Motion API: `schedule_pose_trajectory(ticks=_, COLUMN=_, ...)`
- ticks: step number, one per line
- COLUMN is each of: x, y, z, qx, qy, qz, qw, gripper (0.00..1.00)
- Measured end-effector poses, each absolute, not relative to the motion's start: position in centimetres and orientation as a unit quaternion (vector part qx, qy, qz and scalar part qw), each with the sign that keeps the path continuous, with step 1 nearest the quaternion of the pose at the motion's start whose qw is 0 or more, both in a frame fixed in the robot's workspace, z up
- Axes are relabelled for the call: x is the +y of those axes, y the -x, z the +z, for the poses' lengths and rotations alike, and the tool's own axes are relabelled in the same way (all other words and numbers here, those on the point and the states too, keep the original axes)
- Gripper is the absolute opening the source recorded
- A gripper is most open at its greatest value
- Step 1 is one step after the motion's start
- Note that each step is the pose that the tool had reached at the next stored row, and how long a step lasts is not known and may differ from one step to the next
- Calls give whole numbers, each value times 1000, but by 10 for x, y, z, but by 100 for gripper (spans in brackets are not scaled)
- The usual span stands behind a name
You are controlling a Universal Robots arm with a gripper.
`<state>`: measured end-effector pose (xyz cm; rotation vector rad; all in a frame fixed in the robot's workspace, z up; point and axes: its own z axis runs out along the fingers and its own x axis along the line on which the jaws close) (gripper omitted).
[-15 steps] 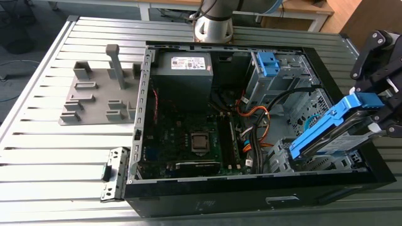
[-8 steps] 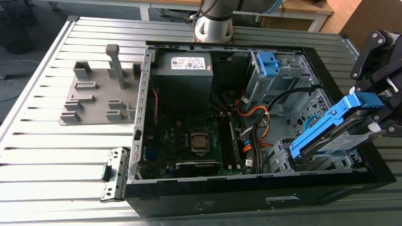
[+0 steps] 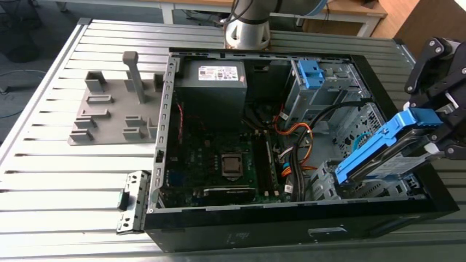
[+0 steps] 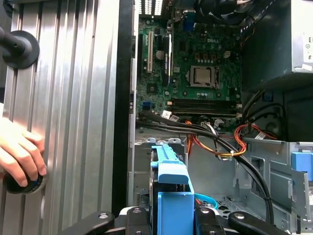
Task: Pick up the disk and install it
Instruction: 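Insert the disk into the insertion slot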
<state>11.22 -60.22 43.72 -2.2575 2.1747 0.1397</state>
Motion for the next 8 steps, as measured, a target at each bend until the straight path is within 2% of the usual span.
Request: schedule_pose_trajectory(ticks=8, x=-588, y=-112, z=435, qx=693, qy=720, qz=45, qw=2, gripper=36)
